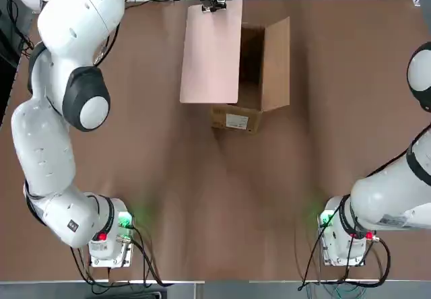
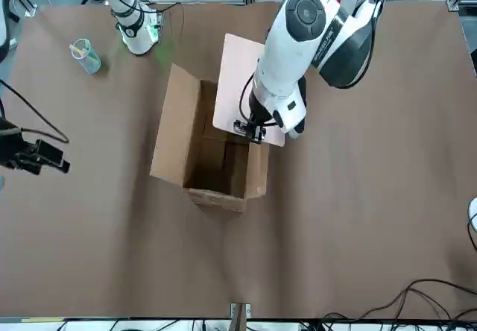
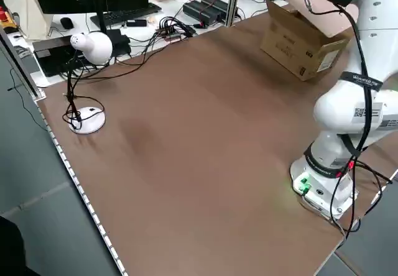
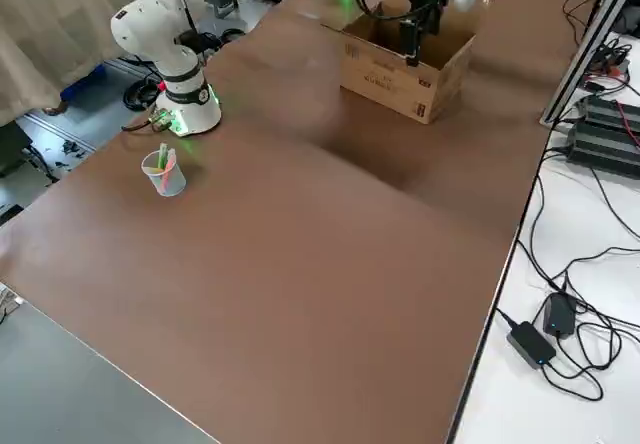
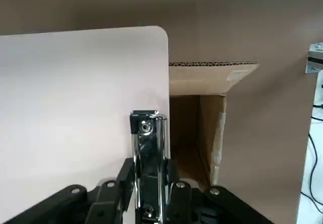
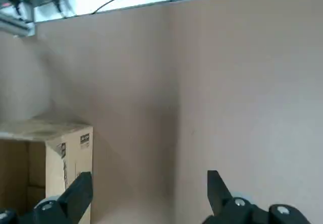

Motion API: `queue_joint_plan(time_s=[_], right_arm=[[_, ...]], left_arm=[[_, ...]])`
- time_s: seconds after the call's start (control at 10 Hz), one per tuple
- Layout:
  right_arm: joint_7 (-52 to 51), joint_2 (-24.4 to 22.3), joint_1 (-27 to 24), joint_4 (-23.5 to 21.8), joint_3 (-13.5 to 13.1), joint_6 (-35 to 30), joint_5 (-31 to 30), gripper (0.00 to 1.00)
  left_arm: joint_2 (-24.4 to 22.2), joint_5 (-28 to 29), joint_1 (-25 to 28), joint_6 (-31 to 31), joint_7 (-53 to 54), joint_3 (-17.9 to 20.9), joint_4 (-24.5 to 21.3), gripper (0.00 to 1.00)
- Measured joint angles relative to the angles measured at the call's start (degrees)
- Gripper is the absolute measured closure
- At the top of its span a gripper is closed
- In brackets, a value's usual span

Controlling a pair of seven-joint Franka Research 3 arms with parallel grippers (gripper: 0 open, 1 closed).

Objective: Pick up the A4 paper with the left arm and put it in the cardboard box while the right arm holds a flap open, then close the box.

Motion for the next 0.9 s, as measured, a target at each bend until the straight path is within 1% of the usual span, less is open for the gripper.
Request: queue_joint_plan(time_s=[0.4,0.6,0.8,0.9], right_arm=[[11.0,0.0,0.2,0.0,0.4,-0.1,-1.1,0.0],[17.9,0.0,1.3,0.0,0.6,-0.2,-1.5,0.0],[24.1,0.0,2.0,0.0,0.6,-1.1,-1.9,0.0],[25.4,0.0,1.9,0.0,0.5,-2.2,-2.1,0.0]], left_arm=[[1.7,-0.5,0.0,3.5,-0.2,0.2,1.7,0.7],[2.9,-0.5,-0.3,5.3,-0.5,0.2,2.0,0.7],[4.4,-0.5,-0.8,6.0,-0.7,0.2,3.3,0.7],[5.1,-0.5,-0.9,6.5,-0.8,0.2,3.9,0.7]])
